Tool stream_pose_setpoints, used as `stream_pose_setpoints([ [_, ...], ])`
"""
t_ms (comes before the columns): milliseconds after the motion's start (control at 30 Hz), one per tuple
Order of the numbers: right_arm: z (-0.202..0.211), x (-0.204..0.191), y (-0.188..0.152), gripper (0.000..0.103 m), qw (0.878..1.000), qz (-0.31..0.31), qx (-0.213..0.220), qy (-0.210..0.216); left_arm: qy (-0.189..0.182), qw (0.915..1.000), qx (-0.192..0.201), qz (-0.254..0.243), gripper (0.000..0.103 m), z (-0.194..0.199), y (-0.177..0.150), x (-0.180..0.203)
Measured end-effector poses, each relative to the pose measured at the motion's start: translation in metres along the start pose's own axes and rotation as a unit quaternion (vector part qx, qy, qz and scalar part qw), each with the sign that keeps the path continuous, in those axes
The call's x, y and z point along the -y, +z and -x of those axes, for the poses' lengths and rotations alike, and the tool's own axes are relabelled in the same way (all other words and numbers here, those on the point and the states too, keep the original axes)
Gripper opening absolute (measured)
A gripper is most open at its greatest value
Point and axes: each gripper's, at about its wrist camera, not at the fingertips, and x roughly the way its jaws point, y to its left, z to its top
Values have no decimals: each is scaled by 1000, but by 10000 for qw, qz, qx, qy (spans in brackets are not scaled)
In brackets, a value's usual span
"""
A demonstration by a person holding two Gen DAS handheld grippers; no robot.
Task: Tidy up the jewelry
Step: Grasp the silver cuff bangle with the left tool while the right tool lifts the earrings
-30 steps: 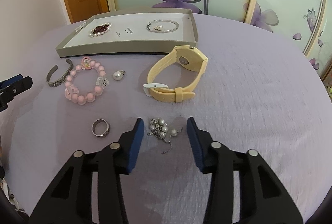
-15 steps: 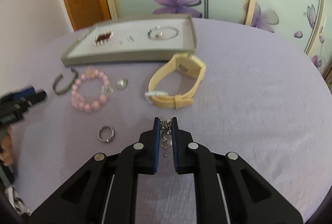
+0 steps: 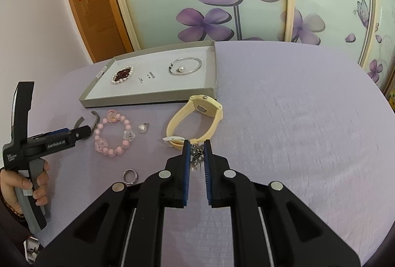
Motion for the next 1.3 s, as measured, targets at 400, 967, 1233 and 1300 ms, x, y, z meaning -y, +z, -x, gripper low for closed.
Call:
stream_pose_setpoints([
  [400, -4, 3, -1, 11, 10000, -12, -26, 25, 476, 9978, 31, 452, 75, -11, 15, 9],
  [967, -3, -3, 1, 11, 10000, 16, 23, 88, 318, 9994, -3, -110, 66, 5, 1, -25],
  [1233, 9, -10, 10, 11, 9997, 101, 202, 136, 318, 9992, 224, -122, 66, 27, 1, -42],
  [1300, 14, -12, 14, 11, 9995, 109, 265, 139, 272, 9990, 343, -114, 66, 37, 4, -43],
])
